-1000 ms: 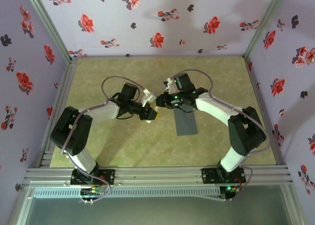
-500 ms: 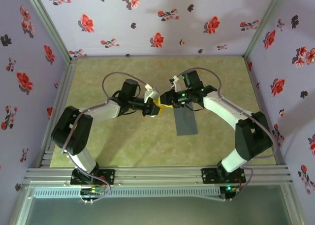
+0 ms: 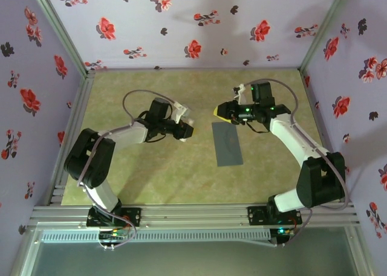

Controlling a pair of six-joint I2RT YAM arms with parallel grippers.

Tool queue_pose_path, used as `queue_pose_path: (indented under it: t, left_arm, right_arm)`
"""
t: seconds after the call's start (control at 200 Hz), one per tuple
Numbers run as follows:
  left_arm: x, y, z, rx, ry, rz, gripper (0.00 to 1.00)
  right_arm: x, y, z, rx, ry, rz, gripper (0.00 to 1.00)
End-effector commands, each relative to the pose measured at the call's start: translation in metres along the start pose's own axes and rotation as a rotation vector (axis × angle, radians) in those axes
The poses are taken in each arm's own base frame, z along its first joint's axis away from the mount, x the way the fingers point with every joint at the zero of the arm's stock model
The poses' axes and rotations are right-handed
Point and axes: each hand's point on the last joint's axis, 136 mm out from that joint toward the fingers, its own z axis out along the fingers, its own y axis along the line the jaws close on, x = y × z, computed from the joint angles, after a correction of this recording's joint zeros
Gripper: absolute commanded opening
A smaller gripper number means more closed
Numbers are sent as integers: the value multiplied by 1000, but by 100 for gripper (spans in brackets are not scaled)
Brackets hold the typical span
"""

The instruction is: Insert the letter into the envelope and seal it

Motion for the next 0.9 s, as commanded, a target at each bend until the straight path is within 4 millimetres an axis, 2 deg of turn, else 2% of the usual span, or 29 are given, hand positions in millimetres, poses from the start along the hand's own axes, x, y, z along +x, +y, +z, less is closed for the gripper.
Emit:
queue_pose_path:
  t: [0.0,0.275,0.505,0.745,0.895]
  left_arm:
    - [-12,26,-24,-224,17,-114,0]
    - [8,56,-37,-439,107,-329,0]
    - [27,75,-52,-592,79,-496,0]
    - [42,79,-58,-657,108,-548,0]
    - [58,80,-51,-662,173,-595,0]
  right_arm:
    - [6,-1,-3,-6,12,17,38]
    - [4,-10,2,8,11,45,37]
    - [5,-19,7,18,17,64,37]
    - [7,-26,9,27,15,74,37]
    - [8,-31,11,31,13,85,37]
